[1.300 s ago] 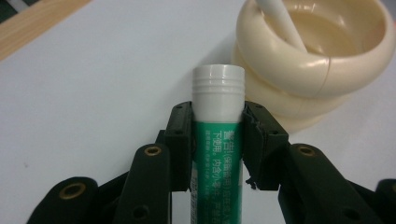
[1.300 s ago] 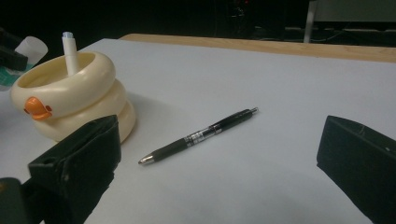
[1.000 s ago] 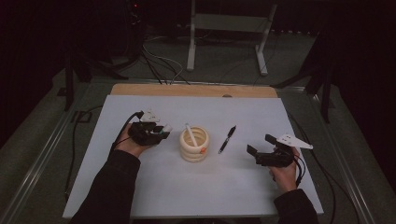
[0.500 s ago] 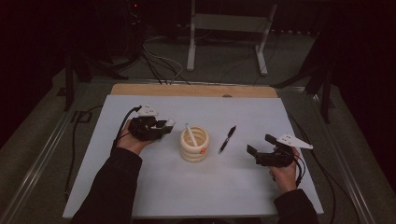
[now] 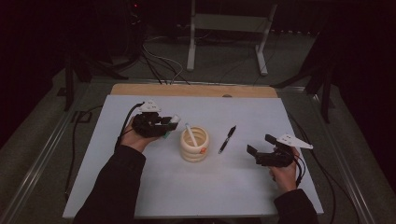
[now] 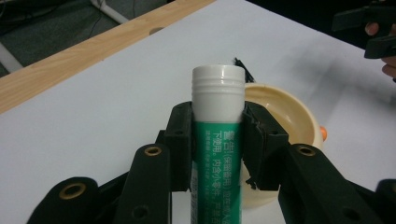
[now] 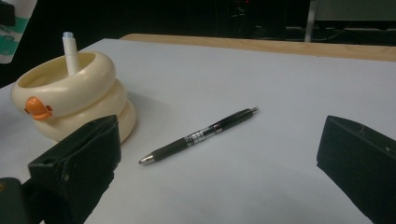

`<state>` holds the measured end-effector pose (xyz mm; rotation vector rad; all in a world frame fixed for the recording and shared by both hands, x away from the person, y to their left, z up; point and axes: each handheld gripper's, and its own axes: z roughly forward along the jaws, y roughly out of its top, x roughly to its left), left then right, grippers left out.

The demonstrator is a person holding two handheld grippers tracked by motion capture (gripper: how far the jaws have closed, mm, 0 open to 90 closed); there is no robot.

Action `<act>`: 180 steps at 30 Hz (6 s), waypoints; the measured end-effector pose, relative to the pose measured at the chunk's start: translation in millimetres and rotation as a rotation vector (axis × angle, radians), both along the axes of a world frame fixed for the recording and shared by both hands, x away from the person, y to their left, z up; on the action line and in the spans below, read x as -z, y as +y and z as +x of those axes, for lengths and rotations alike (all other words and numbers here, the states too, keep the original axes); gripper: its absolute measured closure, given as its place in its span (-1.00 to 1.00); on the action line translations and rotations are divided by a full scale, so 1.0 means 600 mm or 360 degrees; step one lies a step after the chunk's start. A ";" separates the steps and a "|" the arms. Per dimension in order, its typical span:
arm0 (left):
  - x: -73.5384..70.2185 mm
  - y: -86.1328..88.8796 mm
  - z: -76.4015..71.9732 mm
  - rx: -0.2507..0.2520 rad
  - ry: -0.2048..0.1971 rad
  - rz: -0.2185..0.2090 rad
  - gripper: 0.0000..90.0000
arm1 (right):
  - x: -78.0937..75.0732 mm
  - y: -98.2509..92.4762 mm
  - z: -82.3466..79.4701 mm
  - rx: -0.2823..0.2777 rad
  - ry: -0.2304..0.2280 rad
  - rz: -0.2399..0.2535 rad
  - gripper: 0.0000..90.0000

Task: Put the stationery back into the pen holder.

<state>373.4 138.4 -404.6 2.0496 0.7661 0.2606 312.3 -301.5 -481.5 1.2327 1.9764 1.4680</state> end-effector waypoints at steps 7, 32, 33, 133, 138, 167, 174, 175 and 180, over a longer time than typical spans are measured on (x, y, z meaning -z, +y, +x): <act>-0.002 -0.012 0.002 0.0014 -0.0005 -0.0013 0.47 | 0.000 0.001 0.000 -0.0002 0.0000 -0.0002 -1.00; -0.023 -0.058 0.009 0.0075 -0.0043 -0.0030 0.47 | 0.001 0.001 0.001 -0.0003 0.0009 0.0002 -1.00; -0.023 -0.059 0.010 0.0079 -0.0043 -0.0032 0.47 | 0.001 0.001 0.001 -0.0004 0.0007 0.0001 -1.00; 0.065 -0.097 -0.002 0.0143 0.0055 0.0019 0.14 | 0.002 -0.003 0.002 0.0008 0.0007 0.0016 -1.00; 0.061 -0.093 -0.001 0.0118 0.0038 -0.0016 -0.13 | 0.002 -0.003 0.002 0.0011 0.0008 0.0018 -1.00; 0.044 0.006 -0.008 -0.0232 -0.0037 -0.0083 -0.98 | 0.003 -0.003 0.002 0.0010 0.0008 0.0008 -1.00; 0.050 0.041 -0.022 -0.0292 -0.0055 -0.0074 -1.00 | 0.003 -0.002 0.003 0.0008 0.0009 0.0006 -1.00; 0.052 0.046 -0.024 -0.0299 -0.0055 -0.0078 -1.00 | 0.003 -0.002 0.003 0.0008 0.0009 0.0006 -1.00; 0.059 0.068 -0.034 -0.0357 -0.0080 -0.0049 -1.00 | 0.004 -0.001 0.003 0.0006 0.0009 0.0002 -1.00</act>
